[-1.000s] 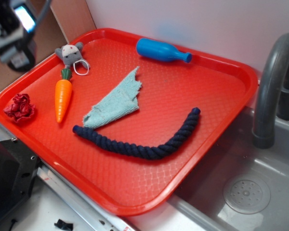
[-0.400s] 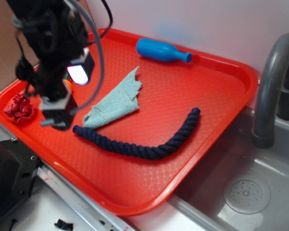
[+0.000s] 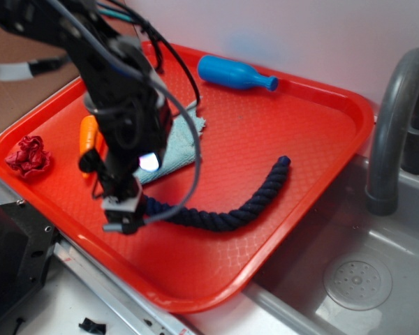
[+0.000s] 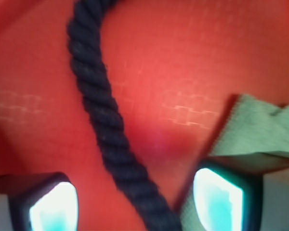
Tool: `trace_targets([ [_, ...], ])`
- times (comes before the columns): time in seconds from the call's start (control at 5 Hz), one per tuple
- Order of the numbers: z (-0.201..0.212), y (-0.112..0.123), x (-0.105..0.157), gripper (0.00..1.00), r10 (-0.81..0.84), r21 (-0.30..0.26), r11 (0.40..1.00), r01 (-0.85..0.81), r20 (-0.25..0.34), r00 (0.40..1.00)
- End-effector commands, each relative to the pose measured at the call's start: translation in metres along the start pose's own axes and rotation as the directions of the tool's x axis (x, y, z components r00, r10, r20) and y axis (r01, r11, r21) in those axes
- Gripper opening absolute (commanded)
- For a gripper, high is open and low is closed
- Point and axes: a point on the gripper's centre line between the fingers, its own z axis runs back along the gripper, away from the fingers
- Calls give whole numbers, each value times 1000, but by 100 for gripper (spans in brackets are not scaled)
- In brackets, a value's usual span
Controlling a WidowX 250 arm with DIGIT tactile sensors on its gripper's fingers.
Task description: Grab the blue rope.
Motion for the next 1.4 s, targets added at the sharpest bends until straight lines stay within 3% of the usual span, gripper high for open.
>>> trace_targets([
  [0.0,-28,-10,4,100,-64,-2,998,64,-33,997],
  [0.2,-27,-13,5,0,-75,42,996,76,-26,997],
  [0.6,-26,-15,6,0,-97,52,994,99,-40,994],
  [0.8,-12,-9,7,0,24,104,994,-17,-66,998],
  [1.0,25,0,4,0,242,108,965,-238,-31,970],
  [1.2,74,13,-10,0,472,-3,881,-472,50,880],
])
